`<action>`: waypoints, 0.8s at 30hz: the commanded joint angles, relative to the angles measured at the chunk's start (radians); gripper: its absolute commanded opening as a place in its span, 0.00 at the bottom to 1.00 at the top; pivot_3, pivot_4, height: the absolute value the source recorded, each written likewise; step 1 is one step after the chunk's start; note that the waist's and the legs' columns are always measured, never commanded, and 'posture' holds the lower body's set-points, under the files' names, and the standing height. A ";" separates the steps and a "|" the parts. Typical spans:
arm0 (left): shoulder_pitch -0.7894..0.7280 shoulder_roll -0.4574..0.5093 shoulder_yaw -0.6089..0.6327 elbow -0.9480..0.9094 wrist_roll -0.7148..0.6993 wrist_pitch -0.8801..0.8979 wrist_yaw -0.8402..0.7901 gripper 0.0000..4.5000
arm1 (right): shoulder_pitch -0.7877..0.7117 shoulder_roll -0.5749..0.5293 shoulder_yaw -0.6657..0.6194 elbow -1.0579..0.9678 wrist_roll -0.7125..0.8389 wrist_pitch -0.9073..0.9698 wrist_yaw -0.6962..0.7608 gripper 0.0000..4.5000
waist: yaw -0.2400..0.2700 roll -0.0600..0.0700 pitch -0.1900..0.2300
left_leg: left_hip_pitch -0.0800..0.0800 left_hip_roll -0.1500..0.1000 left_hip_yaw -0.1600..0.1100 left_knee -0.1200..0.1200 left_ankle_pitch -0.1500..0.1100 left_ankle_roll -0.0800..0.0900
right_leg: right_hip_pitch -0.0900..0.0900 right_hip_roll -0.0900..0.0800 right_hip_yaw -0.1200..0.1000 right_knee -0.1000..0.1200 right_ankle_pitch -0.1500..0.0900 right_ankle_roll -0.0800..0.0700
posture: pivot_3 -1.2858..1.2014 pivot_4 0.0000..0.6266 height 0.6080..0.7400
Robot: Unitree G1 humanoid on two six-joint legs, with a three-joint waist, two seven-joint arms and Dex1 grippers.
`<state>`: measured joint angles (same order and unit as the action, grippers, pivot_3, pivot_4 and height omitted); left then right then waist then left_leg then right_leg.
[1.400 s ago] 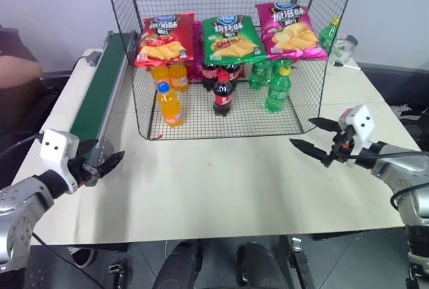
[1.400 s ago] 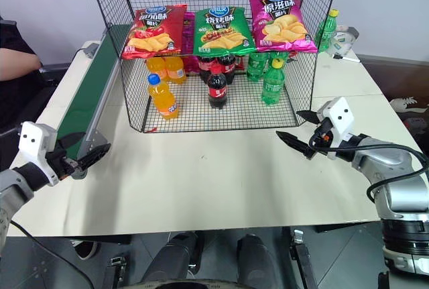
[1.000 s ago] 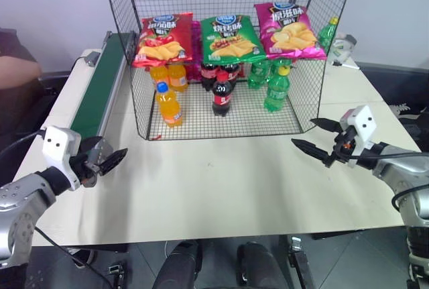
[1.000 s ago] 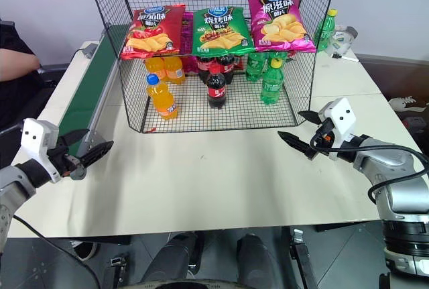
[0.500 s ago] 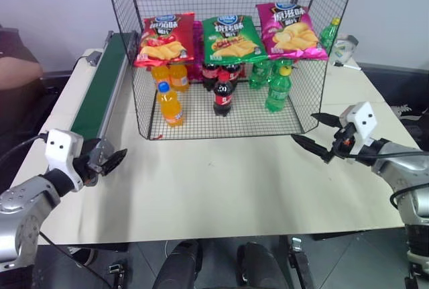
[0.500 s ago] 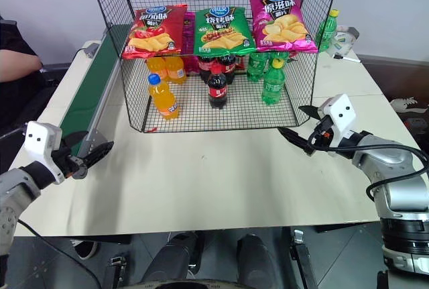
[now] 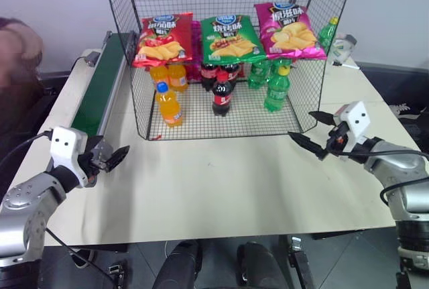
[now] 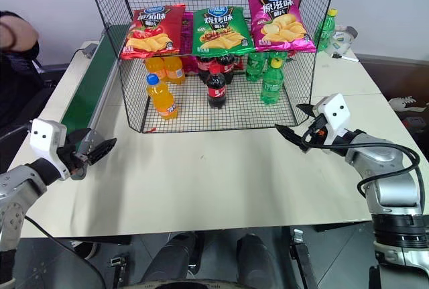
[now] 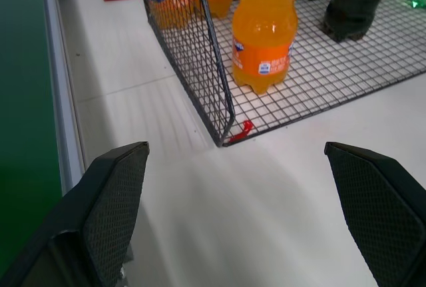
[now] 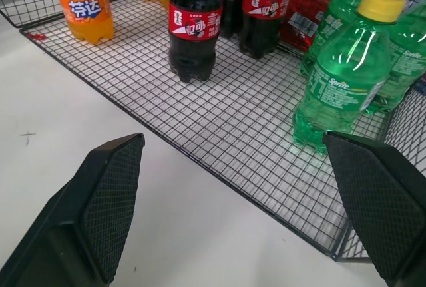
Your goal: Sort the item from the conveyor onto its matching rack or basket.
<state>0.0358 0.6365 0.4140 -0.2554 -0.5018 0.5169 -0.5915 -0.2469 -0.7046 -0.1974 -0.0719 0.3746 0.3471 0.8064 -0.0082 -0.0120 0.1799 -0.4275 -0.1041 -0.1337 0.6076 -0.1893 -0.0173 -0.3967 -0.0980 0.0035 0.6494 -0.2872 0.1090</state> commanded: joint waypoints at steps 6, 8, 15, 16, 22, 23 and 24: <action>-0.004 -0.031 0.025 -0.004 0.015 -0.042 0.049 0.98 | -0.026 0.028 0.006 -0.023 -0.005 -0.033 -0.026 1.00 | 0.000 0.000 0.000 | 0.000 0.000 0.000 0.000 0.000 0.000 | 0.000 0.000 0.000 0.000 0.000 0.000 | 0.52 0.24 1.00; -0.007 -0.035 0.021 -0.002 0.017 -0.045 0.053 0.98 | -0.024 0.038 0.013 -0.027 -0.006 -0.035 -0.032 1.00 | 0.000 0.000 0.000 | 0.000 0.000 0.000 0.000 0.000 0.000 | 0.000 0.000 0.000 0.000 0.000 0.000 | 0.52 0.24 1.00; -0.006 -0.056 0.024 -0.001 0.021 -0.058 0.085 0.98 | -0.038 0.081 0.046 -0.030 -0.012 -0.045 -0.053 1.00 | 0.000 0.000 0.000 | 0.000 0.000 0.000 0.000 0.000 0.000 | 0.000 0.000 0.000 0.000 0.000 0.000 | 0.52 0.24 1.00; -0.005 -0.059 0.024 -0.001 0.022 -0.060 0.089 0.98 | -0.042 0.084 0.050 -0.027 -0.015 -0.048 -0.055 1.00 | 0.000 0.000 0.000 | 0.000 0.000 0.000 0.000 0.000 0.000 | 0.000 0.000 0.000 0.000 0.000 0.000 | 0.52 0.24 1.00; 0.013 -0.074 0.031 -0.009 0.022 -0.069 0.108 0.98 | -0.062 0.095 0.062 0.000 -0.024 -0.061 -0.053 1.00 | 0.000 0.000 0.000 | 0.000 0.000 0.000 0.000 0.000 0.000 | 0.000 0.000 0.000 0.000 0.000 0.000 | 0.52 0.24 1.00; 0.013 -0.078 0.034 -0.011 0.017 -0.066 0.113 0.98 | -0.063 0.096 0.064 0.003 -0.025 -0.063 -0.052 1.00 | 0.000 0.000 0.000 | 0.000 0.000 0.000 0.000 0.000 0.000 | 0.000 0.000 0.000 0.000 0.000 0.000 | 0.52 0.24 1.00; 0.013 -0.082 0.037 -0.012 0.012 -0.063 0.118 0.98 | -0.064 0.098 0.065 0.006 -0.027 -0.066 -0.052 1.00 | 0.000 0.000 0.000 | 0.000 0.000 0.000 0.000 0.000 0.000 | 0.000 0.000 0.000 0.000 0.000 0.000 | 0.52 0.24 1.00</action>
<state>0.0461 0.5562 0.4161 -0.2465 -0.4836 0.4692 -0.4837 -0.2953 -0.6082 -0.1255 -0.0586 0.3513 0.3048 0.7539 -0.0082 -0.0120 0.1798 -0.4273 -0.1041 -0.1337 0.6079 -0.1893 -0.0172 -0.3965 -0.0976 0.0035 0.6496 -0.2869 0.1094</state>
